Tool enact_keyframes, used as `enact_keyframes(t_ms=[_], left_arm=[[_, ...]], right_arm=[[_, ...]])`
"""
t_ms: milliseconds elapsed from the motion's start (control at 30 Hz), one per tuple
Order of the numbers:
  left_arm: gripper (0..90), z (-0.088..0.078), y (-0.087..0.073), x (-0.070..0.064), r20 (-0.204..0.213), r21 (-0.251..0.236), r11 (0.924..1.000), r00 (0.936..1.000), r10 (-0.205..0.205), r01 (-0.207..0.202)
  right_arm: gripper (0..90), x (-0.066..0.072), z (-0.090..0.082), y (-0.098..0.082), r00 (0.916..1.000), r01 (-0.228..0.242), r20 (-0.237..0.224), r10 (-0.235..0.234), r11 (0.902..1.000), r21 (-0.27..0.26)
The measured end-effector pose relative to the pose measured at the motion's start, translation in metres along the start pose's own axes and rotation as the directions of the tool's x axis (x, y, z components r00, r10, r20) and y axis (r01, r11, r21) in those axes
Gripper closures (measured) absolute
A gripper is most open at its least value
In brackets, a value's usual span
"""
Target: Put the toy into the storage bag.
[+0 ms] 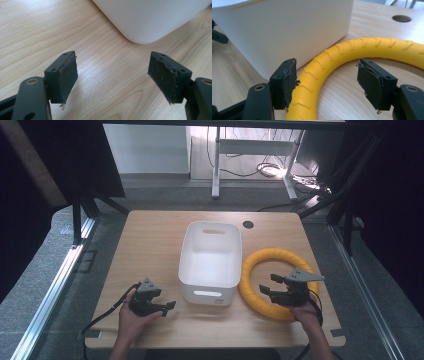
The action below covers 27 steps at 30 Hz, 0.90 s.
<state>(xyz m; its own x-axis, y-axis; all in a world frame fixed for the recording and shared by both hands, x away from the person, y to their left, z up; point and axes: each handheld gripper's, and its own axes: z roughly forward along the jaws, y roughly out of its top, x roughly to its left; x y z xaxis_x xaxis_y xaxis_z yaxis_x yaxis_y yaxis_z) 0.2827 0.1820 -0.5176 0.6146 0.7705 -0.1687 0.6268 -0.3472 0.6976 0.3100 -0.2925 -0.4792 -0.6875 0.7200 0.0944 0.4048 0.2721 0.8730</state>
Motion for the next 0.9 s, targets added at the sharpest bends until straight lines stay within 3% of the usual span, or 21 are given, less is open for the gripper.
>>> enact_keyframes(t_ms=[167, 367, 500, 667, 733, 800, 833, 867, 900], left_arm=[[23.8, 0.002, -0.001, -0.002, 0.011, 0.005, 1.0000, 0.9999, 0.001, -0.001], [23.8, 0.002, 0.003, -0.006, 0.024, 0.001, 0.9998, 0.9995, 0.018, -0.018], [23.9, 0.003, 0.006, -0.004, 0.027, -0.004, 0.9999, 0.9995, 0.014, -0.014], [23.9, 0.006, 0.004, -0.006, 0.032, 0.014, 0.9996, 0.9992, 0.023, -0.024], [23.9, 0.006, 0.004, -0.008, 0.038, 0.011, 0.9995, 0.9988, 0.030, -0.031], [23.9, 0.005, 0.004, -0.008, 0.042, 0.005, 0.9996, 0.9987, 0.028, -0.028], [23.9, 0.005, 0.004, -0.008, 0.042, 0.005, 0.9996, 0.9987, 0.028, -0.028], [23.9, 0.005, 0.005, -0.008, 0.042, 0.004, 0.9997, 0.9988, 0.026, -0.026], [23.9, 0.004, 0.005, -0.007, 0.043, 0.004, 0.9996, 0.9987, 0.027, -0.027]], right_arm=[[34.4, -0.007, -0.008, -0.007, 0.9995, -0.013, 0.028, 0.014, 0.9998, -0.013], [33.8, -0.005, -0.018, -0.011, 0.9998, 0.007, 0.016, -0.007, 0.9999, 0.007], [31.5, -0.005, -0.022, -0.011, 0.9999, -0.007, 0.015, 0.008, 0.9998, -0.018], [34.9, -0.005, -0.025, -0.007, 0.9998, -0.017, -0.009, 0.017, 0.9991, 0.039], [37.0, -0.001, -0.027, 0.004, 0.9983, 0.055, -0.026, -0.052, 0.9899, 0.131], [35.1, 0.002, -0.026, 0.014, 0.9937, 0.112, -0.022, -0.110, 0.9715, 0.209], [34.4, 0.002, -0.025, 0.018, 0.9920, 0.126, -0.034, -0.121, 0.9634, 0.237], [34.4, 0.002, -0.025, 0.018, 0.9920, 0.126, -0.034, -0.121, 0.9634, 0.237], [33.7, 0.004, -0.023, 0.027, 0.9879, 0.155, -0.047, -0.148, 0.9479, 0.278]])
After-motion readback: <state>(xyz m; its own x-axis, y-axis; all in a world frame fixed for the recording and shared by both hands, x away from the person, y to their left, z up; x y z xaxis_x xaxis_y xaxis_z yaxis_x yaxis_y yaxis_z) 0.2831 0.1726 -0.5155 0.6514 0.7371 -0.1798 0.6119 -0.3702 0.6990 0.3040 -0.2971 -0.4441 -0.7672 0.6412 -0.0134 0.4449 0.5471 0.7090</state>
